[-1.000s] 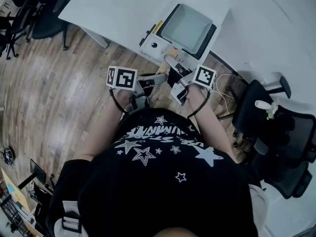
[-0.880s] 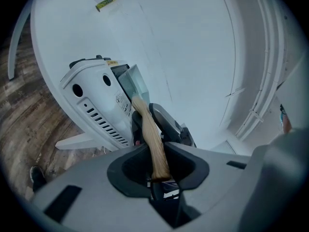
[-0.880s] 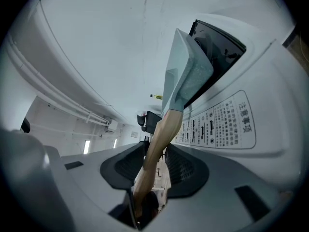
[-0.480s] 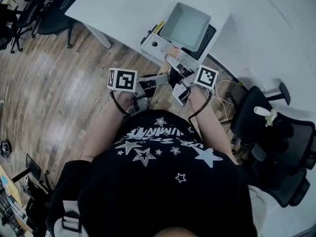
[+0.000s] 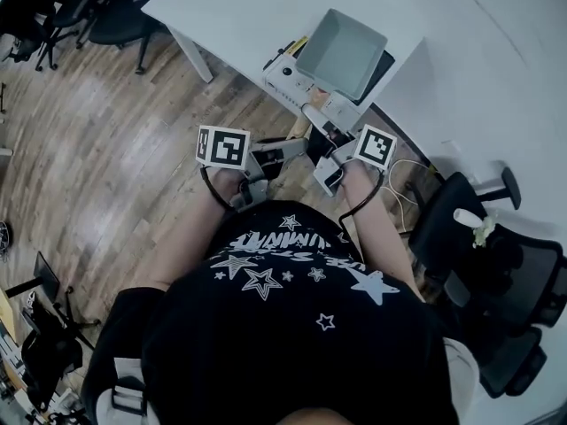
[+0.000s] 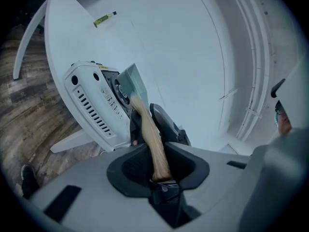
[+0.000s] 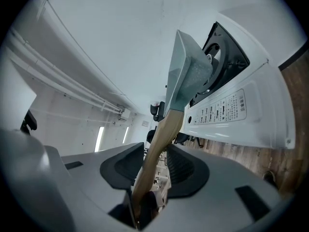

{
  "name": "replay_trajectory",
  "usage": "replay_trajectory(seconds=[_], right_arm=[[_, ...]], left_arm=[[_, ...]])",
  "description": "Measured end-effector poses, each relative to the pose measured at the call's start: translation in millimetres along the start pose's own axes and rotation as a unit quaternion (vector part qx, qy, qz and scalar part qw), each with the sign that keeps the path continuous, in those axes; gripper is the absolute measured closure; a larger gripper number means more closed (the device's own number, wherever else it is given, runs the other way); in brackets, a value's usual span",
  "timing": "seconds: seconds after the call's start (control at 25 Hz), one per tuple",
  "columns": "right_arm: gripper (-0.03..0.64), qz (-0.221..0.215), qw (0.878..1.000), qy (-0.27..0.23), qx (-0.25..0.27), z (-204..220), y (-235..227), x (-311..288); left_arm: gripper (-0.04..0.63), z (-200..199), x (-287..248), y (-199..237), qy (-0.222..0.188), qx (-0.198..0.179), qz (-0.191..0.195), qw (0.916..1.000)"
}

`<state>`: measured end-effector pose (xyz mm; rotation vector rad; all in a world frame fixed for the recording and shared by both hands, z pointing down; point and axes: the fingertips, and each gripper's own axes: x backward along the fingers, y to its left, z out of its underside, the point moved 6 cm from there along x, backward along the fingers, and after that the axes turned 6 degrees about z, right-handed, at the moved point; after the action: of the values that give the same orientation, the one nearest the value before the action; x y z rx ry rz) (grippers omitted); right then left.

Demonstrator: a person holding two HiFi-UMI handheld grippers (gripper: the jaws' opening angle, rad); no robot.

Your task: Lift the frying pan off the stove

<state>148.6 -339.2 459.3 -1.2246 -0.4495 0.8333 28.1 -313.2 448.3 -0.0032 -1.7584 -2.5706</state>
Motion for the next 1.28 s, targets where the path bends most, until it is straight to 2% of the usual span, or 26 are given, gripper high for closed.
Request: replay_trajectory(seconds=[0.56,0.96,1.28], right_arm=[[0.466,-0.039,0.996,0.065,0.037,56.7,21.0,65.9],[0.463,-0.067,0.990,0.119,0.044,113.1,30.3,112.3],[0.460,-0.086,0.983,0.154,0.046,153.0,38.6,123.1]], left_arm=[[0.491,92.6,-0.6,-43.0,-0.053,-0.016,-0.017,0.9983],[0.488,171.3,7.1,-71.7,-0.107,-0.013,-0.033,0.9937],[0.489,210.7,27.9,-85.9,-0.131,-0.019,-0.056,0.9896]])
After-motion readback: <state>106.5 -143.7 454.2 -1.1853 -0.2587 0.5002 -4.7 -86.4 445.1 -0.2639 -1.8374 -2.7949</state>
